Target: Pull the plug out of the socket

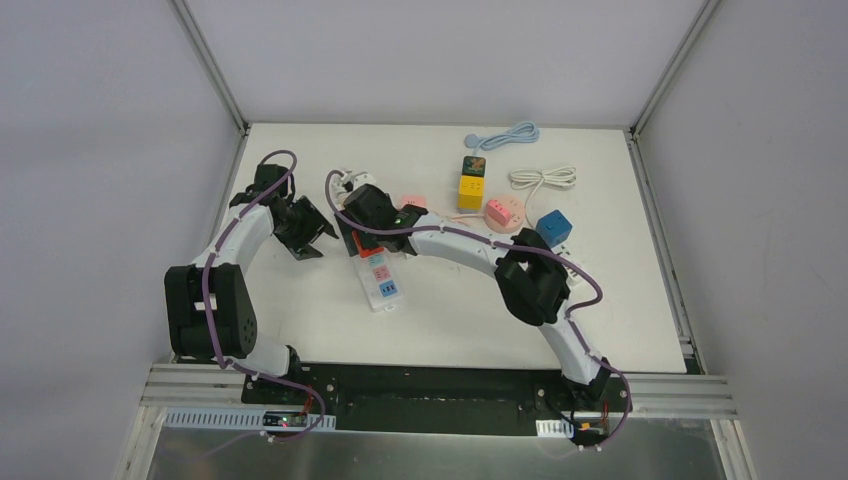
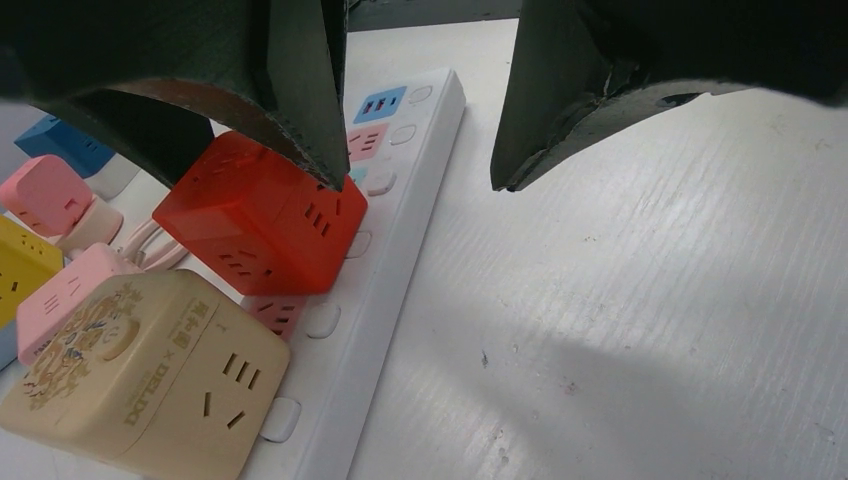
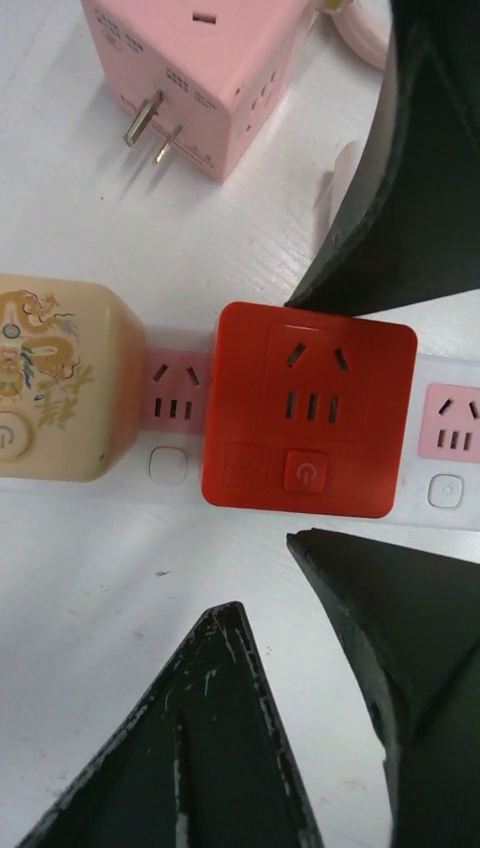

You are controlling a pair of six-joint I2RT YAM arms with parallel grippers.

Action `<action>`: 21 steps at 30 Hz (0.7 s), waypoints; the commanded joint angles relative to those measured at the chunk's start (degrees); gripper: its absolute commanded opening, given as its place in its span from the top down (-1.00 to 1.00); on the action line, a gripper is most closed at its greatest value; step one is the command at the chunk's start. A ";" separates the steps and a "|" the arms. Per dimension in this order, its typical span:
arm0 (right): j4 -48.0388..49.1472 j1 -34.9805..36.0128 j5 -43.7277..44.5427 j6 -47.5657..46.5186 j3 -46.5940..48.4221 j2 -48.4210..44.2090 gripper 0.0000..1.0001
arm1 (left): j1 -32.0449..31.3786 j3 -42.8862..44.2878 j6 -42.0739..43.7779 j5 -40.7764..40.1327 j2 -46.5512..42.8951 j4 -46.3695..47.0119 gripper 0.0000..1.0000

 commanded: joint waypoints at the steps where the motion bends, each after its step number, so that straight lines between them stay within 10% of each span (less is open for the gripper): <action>1: -2.06 -0.20 -2.14 -0.67 3.30 1.02 -0.41 | 0.26 1.87 1.77 1.11 0.11 -1.84 -0.15; 9: -1.89 -0.01 -3.32 -0.02 -2.72 -4.72 0.23 | 0.19 0.39 2.64 5.17 -0.29 2.35 -0.16; 16: 0.74 1.98 -6.06 1.28 -14.86 -14.35 0.24 | 0.24 4.28 5.61 -3.43 -3.37 -4.32 -0.26; 21: 0.13 4.00 -6.55 2.31 -19.92 -18.06 0.00 | 0.14 0.65 3.79 4.44 -5.92 0.80 -0.28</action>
